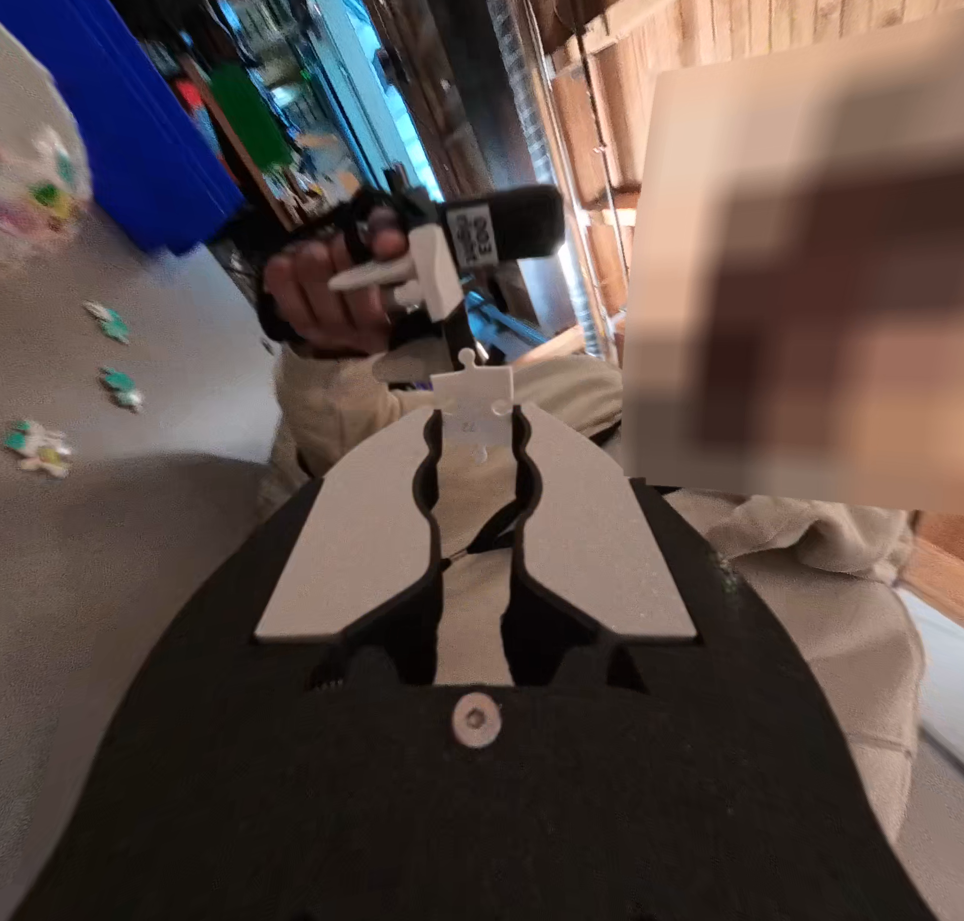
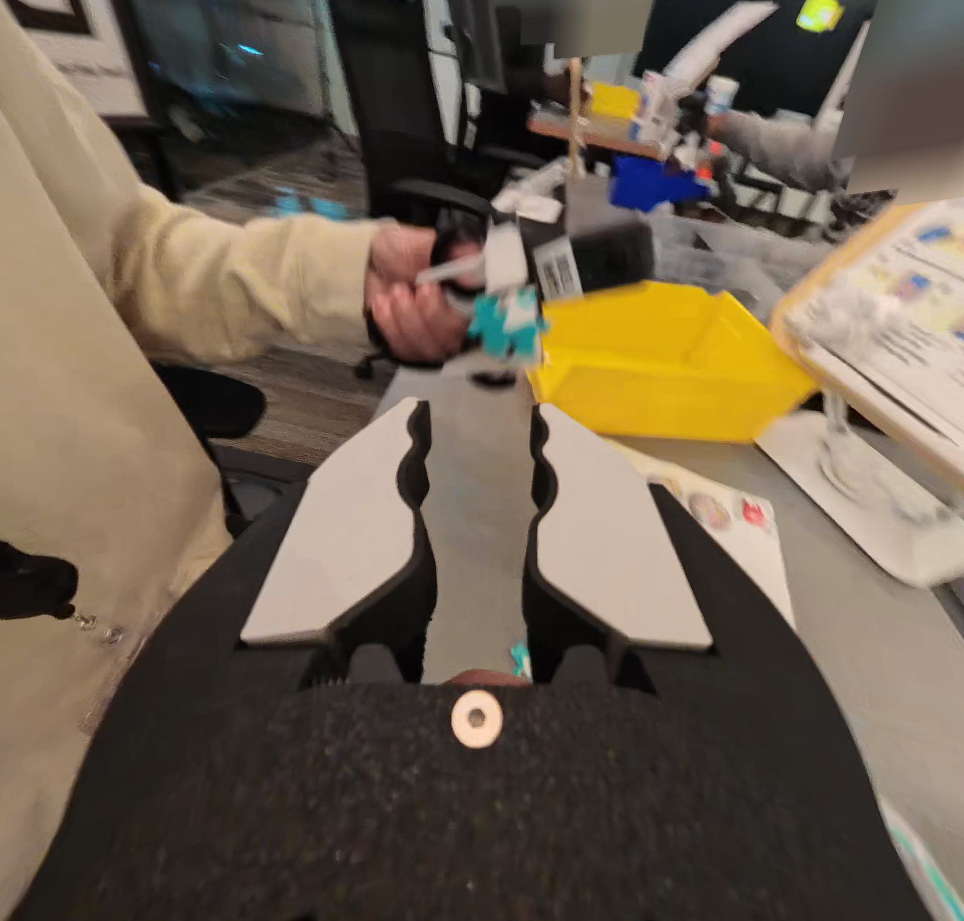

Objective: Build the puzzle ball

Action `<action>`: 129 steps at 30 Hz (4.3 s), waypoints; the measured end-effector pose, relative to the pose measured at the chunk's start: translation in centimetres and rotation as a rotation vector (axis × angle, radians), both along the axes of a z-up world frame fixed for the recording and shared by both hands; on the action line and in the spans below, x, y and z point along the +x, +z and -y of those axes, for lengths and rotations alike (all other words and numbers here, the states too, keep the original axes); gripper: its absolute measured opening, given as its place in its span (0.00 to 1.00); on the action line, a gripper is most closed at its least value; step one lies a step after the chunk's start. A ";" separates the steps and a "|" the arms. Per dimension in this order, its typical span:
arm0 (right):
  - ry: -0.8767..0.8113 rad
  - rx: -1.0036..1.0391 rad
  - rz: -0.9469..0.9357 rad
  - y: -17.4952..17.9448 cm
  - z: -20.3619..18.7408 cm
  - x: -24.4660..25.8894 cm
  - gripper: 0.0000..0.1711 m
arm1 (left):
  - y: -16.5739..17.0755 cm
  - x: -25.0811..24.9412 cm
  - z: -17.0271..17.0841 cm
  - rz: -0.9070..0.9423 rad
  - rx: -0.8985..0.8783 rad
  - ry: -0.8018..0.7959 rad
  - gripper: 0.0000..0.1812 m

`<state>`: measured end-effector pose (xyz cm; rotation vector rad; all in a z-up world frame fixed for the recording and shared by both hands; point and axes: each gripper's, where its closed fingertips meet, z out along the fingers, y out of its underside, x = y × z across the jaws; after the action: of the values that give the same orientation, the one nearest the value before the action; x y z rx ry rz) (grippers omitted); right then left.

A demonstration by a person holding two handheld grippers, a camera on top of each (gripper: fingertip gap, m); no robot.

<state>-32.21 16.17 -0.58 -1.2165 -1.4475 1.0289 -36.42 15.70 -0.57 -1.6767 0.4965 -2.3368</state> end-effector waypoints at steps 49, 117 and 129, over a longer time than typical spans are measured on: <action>-0.571 -0.035 0.522 -17.2 -0.8 17.6 0.21 | -21.6 -31.8 -9.6 -1.921 -0.592 0.039 0.24; -0.869 0.164 0.357 -10.8 -1.9 7.5 0.13 | -8.6 11.1 -1.5 -0.507 0.264 -0.056 0.10; -0.762 0.160 0.241 -10.0 -0.2 7.9 0.19 | -7.2 11.0 -1.8 -0.664 0.310 -0.324 0.01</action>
<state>-24.35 16.36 -10.54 -1.6220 -1.0547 0.2496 -25.39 17.52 -7.80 -2.3106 1.2557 -1.6872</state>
